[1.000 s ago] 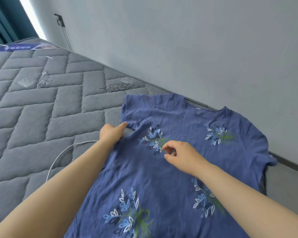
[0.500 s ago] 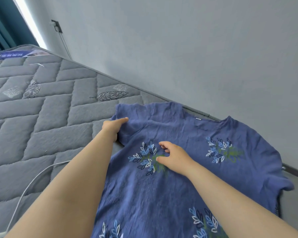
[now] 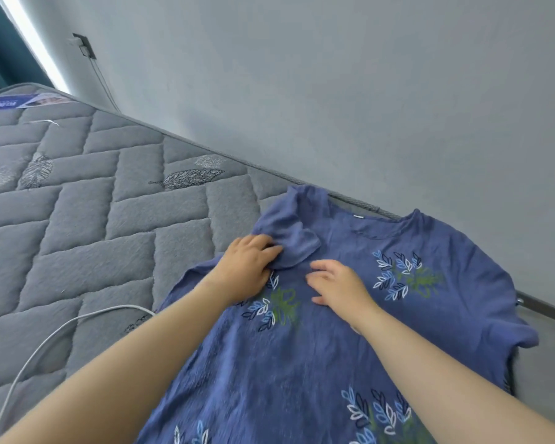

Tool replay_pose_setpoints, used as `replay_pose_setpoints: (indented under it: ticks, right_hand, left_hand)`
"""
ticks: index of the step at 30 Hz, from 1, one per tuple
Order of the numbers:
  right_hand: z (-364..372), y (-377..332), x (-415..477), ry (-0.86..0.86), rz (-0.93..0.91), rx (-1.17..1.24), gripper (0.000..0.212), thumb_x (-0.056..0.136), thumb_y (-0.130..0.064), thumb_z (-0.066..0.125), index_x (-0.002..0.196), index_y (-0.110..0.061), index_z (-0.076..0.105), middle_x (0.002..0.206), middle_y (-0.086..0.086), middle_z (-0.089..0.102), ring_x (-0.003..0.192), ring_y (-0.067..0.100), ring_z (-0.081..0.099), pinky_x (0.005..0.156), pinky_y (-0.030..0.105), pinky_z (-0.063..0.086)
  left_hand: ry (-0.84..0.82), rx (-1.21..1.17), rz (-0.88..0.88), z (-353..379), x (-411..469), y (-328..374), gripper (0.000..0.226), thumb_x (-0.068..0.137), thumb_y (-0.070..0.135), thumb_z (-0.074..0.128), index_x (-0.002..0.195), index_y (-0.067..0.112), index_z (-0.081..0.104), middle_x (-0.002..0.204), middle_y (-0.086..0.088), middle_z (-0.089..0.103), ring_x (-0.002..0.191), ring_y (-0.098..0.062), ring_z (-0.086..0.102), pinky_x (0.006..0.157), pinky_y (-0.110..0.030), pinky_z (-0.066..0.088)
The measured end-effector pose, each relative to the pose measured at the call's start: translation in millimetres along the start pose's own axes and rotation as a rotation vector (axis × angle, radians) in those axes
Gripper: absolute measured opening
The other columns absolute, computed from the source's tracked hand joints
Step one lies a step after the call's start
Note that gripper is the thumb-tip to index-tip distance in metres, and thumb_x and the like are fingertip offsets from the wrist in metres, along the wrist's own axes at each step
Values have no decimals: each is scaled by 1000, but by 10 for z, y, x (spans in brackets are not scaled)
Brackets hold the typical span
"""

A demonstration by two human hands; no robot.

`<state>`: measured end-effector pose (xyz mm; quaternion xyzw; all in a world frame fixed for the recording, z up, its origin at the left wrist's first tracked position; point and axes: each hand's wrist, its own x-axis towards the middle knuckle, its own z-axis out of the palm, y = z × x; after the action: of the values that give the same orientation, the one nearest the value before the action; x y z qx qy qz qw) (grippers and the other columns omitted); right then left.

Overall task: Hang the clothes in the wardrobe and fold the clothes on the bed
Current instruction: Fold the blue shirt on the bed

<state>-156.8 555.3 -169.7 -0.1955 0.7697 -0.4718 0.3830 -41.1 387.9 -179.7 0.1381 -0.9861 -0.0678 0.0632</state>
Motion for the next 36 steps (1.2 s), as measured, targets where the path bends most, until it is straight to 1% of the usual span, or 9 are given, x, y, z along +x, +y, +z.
replay_pose_setpoints:
  ticks: [4,10,16,19,22,24,26,31,36]
  right_hand:
    - [-234,30,94,207,-13,-188,24,90,-17,58,113,-10,62,89,0,67,72,17,66,81,44,57]
    - [-90,-424,569,146,-44,-343,41,90,-38,59,122,-12,55,104,-1,56,95,24,64,87,41,53]
    - [26,-484,869,230,33,-357,47,84,-21,64,54,-18,28,55,1,32,53,19,33,54,29,27]
    - [-85,-350,726,221,74,-444,38,86,-22,62,57,-10,41,59,6,42,55,19,41,52,30,32]
    - [-226,-268,531,176,26,-362,34,88,-23,62,93,10,60,78,21,56,70,21,51,66,36,45]
    - [-400,-236,360,179,2,-350,27,88,-24,62,102,0,61,91,9,63,81,23,60,75,38,53]
    - [-623,-180,180,187,5,-354,17,89,-25,61,103,-14,60,100,2,63,91,21,64,82,39,55]
    - [-1340,166,-266,276,-45,-390,6,89,-20,59,94,-24,62,87,-13,60,74,-5,55,51,6,37]
    - [-2065,518,-632,559,-66,-410,5,88,-15,63,88,-19,66,86,-9,66,75,3,58,63,16,39]
  left_hand:
    - [322,-167,-144,316,-389,-54,52,78,26,57,125,5,58,121,-8,59,112,-29,53,100,-40,41]
    - [424,-231,-146,369,-387,-70,31,75,27,65,99,9,72,104,-3,66,100,-28,60,90,-41,47]
    - [470,-270,-162,363,-410,-65,38,84,42,57,94,11,76,106,-2,68,106,-29,59,94,-44,45]
    - [460,-268,-211,349,-421,-56,40,88,38,50,95,8,76,105,-4,68,105,-31,59,94,-45,46]
    - [410,-218,-234,279,-392,-10,40,88,38,49,94,7,75,102,-6,68,104,-34,59,95,-48,45]
    - [371,-156,-201,209,-390,44,40,85,39,51,93,8,75,102,-6,68,103,-34,60,96,-53,41]
    - [354,-101,-134,147,-408,121,37,83,40,55,92,10,74,100,-3,68,100,-32,61,97,-56,38]
    - [366,-176,-40,25,-141,617,32,85,37,54,90,10,72,90,0,66,88,-29,61,93,-44,43]
    - [276,-331,70,-39,448,1506,33,88,34,52,94,8,71,94,-3,67,89,-28,61,81,-38,50]
